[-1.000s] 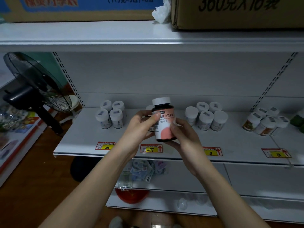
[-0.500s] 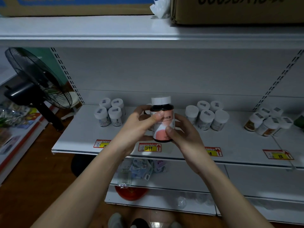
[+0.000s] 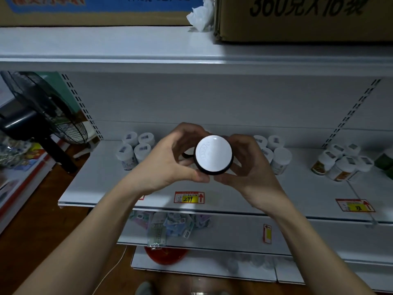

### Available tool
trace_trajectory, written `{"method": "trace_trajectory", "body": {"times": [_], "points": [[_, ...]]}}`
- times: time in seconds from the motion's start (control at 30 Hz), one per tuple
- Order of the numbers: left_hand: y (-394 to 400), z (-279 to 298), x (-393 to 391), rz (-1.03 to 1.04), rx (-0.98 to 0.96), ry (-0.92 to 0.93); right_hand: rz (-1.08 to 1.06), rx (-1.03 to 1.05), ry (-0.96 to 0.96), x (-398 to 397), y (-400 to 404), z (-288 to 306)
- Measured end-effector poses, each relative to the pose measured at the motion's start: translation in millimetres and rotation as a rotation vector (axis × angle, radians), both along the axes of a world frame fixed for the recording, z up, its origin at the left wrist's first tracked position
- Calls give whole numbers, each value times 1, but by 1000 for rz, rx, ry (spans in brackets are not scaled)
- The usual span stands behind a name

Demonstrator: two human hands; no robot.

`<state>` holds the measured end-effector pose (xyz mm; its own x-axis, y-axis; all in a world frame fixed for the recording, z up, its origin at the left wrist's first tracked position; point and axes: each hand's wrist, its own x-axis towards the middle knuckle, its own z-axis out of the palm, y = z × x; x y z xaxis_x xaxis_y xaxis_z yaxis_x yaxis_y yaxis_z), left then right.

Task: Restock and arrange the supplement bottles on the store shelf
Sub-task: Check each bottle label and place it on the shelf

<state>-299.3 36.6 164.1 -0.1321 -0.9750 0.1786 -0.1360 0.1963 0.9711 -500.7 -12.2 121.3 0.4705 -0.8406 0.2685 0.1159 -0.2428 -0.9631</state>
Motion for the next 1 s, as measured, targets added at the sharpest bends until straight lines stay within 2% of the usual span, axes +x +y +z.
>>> {"method": "trace_trajectory", "body": {"times": [0.2, 0.4, 0.53, 0.63, 0.77, 1.0], "points": [[-2, 4, -1, -15, -16, -9, 12, -13, 3, 1, -4, 6], [-5, 3, 5, -45, 49, 12, 28, 31, 73, -1, -7, 11], [-11, 3, 4, 14, 143, -31, 45, 78, 178, -4, -11, 18], [-15, 3, 1, 94, 204, -49, 74, 188, 162, -3, -11, 21], [-20, 9, -1, 191, 322, -69, 57, 226, 220, 4, -10, 25], [-27, 22, -10, 295, 458, -114, -83, 304, 257, 19, -11, 45]]}}
